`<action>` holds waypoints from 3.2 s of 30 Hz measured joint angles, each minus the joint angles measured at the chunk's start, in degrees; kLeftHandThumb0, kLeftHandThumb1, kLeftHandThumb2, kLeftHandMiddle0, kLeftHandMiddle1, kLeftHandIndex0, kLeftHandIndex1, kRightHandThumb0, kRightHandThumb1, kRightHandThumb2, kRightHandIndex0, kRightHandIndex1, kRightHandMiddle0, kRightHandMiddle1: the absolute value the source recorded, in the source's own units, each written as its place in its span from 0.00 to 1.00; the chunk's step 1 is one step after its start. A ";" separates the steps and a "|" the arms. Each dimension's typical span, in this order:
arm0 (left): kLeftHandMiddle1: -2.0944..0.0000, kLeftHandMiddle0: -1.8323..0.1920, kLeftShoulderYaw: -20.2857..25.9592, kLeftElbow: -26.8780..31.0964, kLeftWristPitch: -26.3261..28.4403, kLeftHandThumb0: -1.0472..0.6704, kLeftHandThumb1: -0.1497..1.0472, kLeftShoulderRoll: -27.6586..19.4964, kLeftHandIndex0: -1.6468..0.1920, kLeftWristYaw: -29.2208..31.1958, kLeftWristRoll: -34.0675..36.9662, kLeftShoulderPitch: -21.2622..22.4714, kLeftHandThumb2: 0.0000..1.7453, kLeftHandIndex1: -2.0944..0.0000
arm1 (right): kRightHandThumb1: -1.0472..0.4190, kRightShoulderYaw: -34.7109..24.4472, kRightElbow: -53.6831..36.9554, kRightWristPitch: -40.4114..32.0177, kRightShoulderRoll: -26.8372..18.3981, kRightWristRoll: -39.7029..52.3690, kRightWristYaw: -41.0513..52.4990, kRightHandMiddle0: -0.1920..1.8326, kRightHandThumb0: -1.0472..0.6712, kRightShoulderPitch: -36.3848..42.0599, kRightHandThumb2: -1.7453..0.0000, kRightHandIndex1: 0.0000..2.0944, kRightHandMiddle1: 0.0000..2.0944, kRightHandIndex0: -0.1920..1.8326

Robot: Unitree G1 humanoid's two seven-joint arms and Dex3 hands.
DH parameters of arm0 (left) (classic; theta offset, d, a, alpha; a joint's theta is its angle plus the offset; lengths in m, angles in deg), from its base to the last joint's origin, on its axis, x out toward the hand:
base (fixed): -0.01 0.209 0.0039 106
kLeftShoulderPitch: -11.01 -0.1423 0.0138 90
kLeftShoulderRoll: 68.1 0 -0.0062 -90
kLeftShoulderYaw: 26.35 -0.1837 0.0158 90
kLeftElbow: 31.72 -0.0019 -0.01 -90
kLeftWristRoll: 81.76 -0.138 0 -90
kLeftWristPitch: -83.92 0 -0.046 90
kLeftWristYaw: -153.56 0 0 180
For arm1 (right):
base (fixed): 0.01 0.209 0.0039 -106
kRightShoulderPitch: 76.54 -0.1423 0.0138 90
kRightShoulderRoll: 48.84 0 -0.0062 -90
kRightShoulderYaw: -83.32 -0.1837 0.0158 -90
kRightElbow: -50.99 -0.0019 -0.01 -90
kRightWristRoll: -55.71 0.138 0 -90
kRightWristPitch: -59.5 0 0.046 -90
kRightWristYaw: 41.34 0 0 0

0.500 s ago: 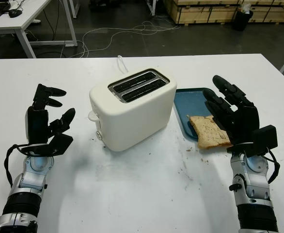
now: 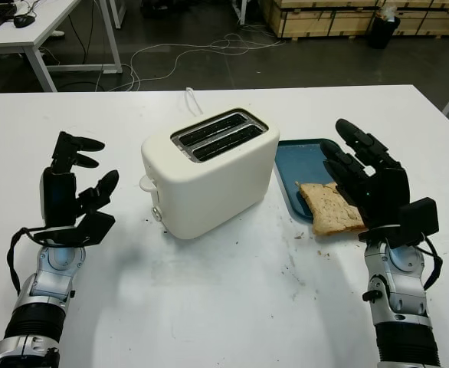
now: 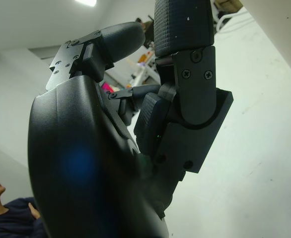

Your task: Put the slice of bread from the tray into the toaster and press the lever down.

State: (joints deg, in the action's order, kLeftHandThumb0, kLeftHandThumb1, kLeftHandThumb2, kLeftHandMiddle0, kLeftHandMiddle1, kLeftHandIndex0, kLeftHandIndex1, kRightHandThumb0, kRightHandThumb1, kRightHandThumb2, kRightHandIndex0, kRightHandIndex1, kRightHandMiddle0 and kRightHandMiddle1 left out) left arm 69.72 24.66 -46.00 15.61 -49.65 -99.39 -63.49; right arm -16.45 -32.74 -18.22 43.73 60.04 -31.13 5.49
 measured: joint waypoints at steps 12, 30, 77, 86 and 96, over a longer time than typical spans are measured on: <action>0.26 0.75 0.00 -0.01 -0.12 0.00 0.89 0.39 0.81 0.05 0.08 0.75 0.30 0.30 | 0.17 2.51 4.70 17.99 -18.72 -39.43 -17.39 0.29 0.35 8.47 1.00 0.00 0.00 0.30; 0.27 0.75 0.09 -0.69 -1.01 0.00 0.89 0.30 0.81 -0.03 0.11 1.58 0.31 0.31 | 0.20 12.05 4.53 7.80 -27.99 -54.72 -19.81 0.22 0.22 10.88 1.00 0.00 0.00 0.21; 0.31 0.72 0.50 -1.69 -3.16 0.00 0.89 0.29 0.77 1.41 1.29 1.55 0.29 0.36 | 0.09 35.81 39.27 11.14 -25.85 -61.14 -68.01 0.34 0.35 -9.03 0.83 0.83 0.83 0.48; 0.30 0.73 0.51 -1.73 -3.15 0.00 0.89 0.29 0.78 1.01 1.10 1.55 0.30 0.36 | 0.09 31.51 39.58 17.49 -26.59 -54.28 -62.80 0.43 0.34 -11.56 0.85 0.83 0.68 0.49; 0.30 0.73 0.53 -1.78 -3.21 0.00 0.89 0.32 0.78 0.89 1.15 1.55 0.29 0.35 | 0.09 28.23 41.24 25.57 -26.75 -45.46 -48.83 0.46 0.29 -14.57 0.78 0.83 0.64 0.52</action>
State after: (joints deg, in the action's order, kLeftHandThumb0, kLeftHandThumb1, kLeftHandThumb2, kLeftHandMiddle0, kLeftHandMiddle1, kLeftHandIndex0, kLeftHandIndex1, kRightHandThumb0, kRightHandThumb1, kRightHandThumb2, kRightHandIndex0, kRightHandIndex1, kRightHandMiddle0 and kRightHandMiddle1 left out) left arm 70.25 22.88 -49.20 15.92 -48.76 -98.24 -61.94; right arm 11.78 8.49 7.35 16.98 14.58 -79.95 -9.09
